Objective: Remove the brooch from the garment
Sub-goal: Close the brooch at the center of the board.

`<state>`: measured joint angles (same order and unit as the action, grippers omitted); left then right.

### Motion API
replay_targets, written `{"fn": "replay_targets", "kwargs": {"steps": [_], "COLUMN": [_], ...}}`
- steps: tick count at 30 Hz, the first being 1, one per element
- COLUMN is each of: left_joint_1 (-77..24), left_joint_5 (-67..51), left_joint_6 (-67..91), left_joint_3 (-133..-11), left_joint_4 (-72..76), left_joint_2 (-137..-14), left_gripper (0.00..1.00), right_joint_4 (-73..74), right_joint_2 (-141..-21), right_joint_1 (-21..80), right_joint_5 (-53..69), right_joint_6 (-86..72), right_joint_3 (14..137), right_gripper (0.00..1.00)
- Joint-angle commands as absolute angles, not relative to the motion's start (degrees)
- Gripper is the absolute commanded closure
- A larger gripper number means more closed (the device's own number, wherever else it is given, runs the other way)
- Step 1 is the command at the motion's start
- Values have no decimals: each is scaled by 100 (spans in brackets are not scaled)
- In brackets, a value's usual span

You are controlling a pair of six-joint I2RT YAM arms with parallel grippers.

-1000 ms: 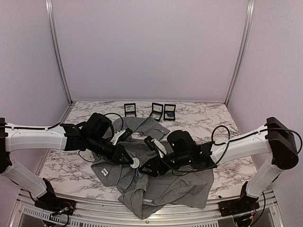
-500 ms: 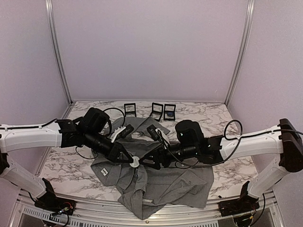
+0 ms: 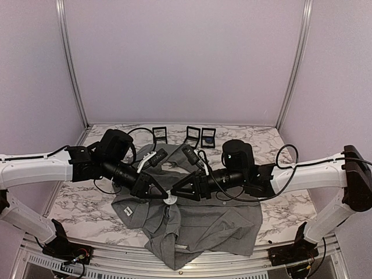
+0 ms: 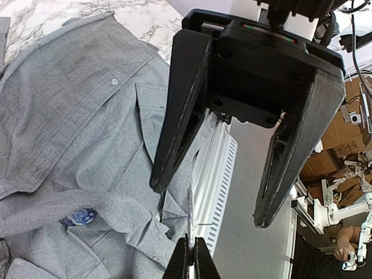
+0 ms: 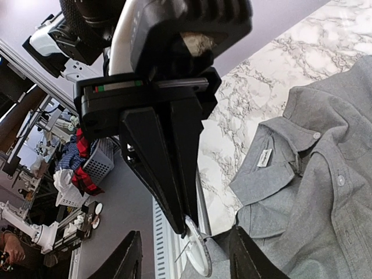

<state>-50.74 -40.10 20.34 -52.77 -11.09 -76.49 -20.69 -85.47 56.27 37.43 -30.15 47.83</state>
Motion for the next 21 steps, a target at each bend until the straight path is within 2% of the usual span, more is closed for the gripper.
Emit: {"fn": "replay_targets", "kwargs": {"steps": [1, 21], "left_joint_1": [-5154, -5236], "left_joint_5": [-4156, -4267], "left_joint_6": [2021, 2082], "left_joint_3": [-5518, -5379], "left_joint_4": [-802, -513], "left_joint_2": [-7609, -7517], "left_gripper": [100, 100], "right_joint_4": [-2690, -3429], "right_joint_2": [-8443, -8593], "right_joint_1": [5467, 5351], "right_joint_5": [4277, 4893], "right_joint_6": [-3325, -3829], "right_joint_3": [4729, 4402], "right_gripper": [53, 76]}}
